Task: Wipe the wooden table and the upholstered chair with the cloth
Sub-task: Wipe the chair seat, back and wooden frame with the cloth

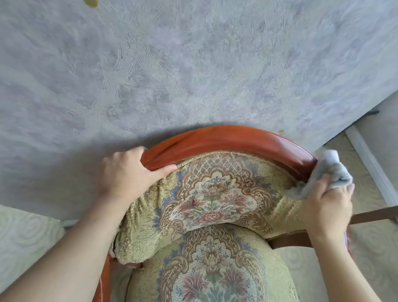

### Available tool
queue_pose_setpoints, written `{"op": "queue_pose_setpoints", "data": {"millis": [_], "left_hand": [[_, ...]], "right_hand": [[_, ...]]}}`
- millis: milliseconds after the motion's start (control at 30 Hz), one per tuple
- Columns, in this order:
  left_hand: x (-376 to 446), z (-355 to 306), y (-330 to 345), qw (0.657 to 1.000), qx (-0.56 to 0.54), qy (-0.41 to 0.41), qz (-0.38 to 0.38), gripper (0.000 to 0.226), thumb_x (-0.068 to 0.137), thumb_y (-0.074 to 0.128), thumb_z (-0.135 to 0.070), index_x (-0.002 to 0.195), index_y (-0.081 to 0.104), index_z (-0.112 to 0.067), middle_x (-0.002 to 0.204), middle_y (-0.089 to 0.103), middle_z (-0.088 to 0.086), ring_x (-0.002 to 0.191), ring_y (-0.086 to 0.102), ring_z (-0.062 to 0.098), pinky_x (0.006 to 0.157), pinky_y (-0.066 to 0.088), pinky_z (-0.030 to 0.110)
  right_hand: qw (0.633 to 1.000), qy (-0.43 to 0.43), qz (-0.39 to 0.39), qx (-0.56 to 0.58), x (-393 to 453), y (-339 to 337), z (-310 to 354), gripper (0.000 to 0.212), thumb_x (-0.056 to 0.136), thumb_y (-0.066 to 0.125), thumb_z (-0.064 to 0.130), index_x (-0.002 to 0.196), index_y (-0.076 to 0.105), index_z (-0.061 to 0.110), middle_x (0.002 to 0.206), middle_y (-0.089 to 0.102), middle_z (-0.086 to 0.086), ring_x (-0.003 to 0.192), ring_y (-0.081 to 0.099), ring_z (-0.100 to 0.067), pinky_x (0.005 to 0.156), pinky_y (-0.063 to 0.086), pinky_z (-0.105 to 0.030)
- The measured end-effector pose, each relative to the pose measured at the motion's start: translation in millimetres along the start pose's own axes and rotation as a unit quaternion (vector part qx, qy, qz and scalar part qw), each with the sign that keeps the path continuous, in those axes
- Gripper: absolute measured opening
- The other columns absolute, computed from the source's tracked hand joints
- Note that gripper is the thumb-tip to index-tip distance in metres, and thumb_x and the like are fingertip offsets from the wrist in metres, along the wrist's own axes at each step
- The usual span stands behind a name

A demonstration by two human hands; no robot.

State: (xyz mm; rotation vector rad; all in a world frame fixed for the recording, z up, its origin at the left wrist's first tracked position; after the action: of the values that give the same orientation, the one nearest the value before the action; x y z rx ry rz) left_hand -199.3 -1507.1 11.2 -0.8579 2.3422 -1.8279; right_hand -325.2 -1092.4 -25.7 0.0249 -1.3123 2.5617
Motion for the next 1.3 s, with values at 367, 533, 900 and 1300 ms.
{"op": "queue_pose_setpoints", "data": {"millis": [367,533,900,1300], "left_hand": [[-2,2,3,1.0,0.004,0.002,0.001,0.067,0.06,0.056,-0.088,0.066,0.065,-0.023,0.051,0.062,0.001,0.046,0.064,0.027,0.053,0.031,0.024],[-2,7,7,1.0,0.017,-0.022,0.004,0.071,0.056,0.061,-0.089,0.071,0.069,-0.02,0.058,0.068,0.008,0.055,0.069,0.035,0.054,0.043,0.031],[-4,1,6,0.999,-0.025,-0.014,0.024,0.065,0.059,0.06,-0.084,0.071,0.065,-0.02,0.057,0.063,0.005,0.059,0.067,0.032,0.06,0.037,0.032],[-5,0,0,0.999,-0.013,-0.021,0.023,0.054,0.061,0.079,-0.072,0.072,0.067,-0.02,0.058,0.065,0.005,0.055,0.064,0.029,0.058,0.033,0.028]], "right_hand": [[0.971,-0.23,0.042,0.045,-91,68,158,0.06,0.099,0.023,0.023,0.149,0.023,-0.01,0.157,0.023,-0.031,0.149,0.013,-0.042,0.124,0.009,-0.049],[0.925,-0.362,0.104,0.051,-140,93,201,0.06,0.095,0.032,0.021,0.148,0.031,-0.008,0.155,0.027,-0.03,0.148,0.016,-0.043,0.123,0.012,-0.052],[0.898,-0.408,0.047,-0.159,-69,42,142,0.061,0.104,0.034,0.034,0.144,0.037,-0.012,0.15,0.037,-0.03,0.142,0.034,-0.042,0.119,0.026,-0.052],[0.988,-0.117,0.031,-0.094,-20,22,86,0.064,0.091,0.032,0.02,0.142,0.031,-0.019,0.151,0.027,-0.039,0.147,0.019,-0.045,0.124,0.006,-0.045]]}}
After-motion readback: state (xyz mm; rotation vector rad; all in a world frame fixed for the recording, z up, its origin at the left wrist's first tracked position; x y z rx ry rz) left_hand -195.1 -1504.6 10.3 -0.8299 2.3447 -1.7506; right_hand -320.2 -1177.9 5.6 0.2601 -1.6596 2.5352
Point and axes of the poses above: each hand's wrist, its own x-axis towards the middle knuckle, its own y-axis out of the palm, z = x × y, the point moved 10 cm from there along x, towards the middle knuckle
